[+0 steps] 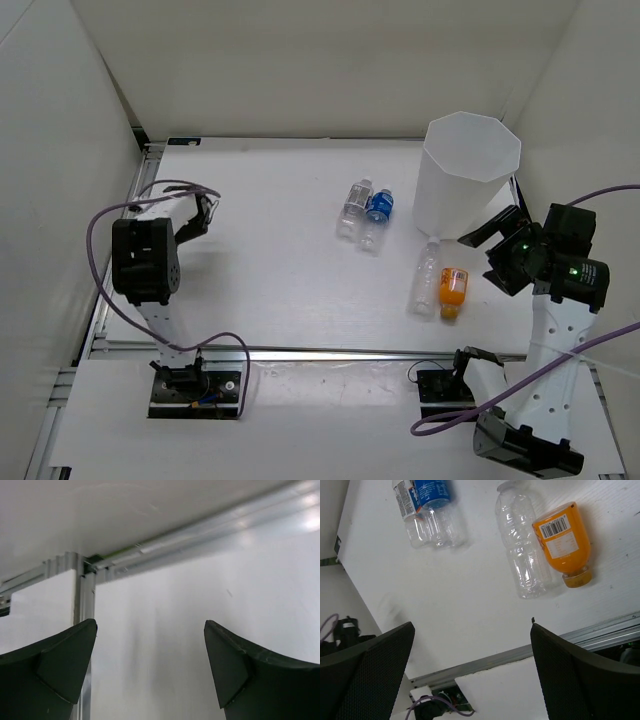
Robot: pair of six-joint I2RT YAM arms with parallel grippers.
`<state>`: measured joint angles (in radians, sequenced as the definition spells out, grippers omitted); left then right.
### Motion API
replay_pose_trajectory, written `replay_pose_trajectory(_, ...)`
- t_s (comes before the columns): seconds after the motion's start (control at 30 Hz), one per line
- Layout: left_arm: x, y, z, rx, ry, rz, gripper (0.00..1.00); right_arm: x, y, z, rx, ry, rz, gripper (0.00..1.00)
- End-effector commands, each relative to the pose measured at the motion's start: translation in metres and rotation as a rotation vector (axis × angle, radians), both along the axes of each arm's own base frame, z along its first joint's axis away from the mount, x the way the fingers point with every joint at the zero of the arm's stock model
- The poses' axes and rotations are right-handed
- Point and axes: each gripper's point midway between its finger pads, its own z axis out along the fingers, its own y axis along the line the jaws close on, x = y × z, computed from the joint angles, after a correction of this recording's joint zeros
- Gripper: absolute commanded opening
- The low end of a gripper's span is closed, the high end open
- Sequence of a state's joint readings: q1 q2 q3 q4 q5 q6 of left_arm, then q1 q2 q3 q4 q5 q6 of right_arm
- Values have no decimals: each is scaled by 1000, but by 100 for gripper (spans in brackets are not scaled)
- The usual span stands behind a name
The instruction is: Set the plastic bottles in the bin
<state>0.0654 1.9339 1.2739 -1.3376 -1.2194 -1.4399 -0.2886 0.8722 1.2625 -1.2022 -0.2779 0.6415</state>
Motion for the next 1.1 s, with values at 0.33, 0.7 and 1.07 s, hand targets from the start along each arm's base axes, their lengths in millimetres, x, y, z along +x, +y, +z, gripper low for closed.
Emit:
replay_pose_trajectory(0.33, 4, -222, 125, -362, -247, -823, 99, -3, -33, -76, -174, 143, -40, 100)
replay_pose_trajectory(0.7, -31, -284, 112, -323, -92, -1144, 99, 9, -45, -137, -187, 292, -28, 100)
replay_pose_trajectory(1.07, -37, -297, 110, -322, -73, -1196, 99, 24, -51, -164, -216, 364, 50, 100)
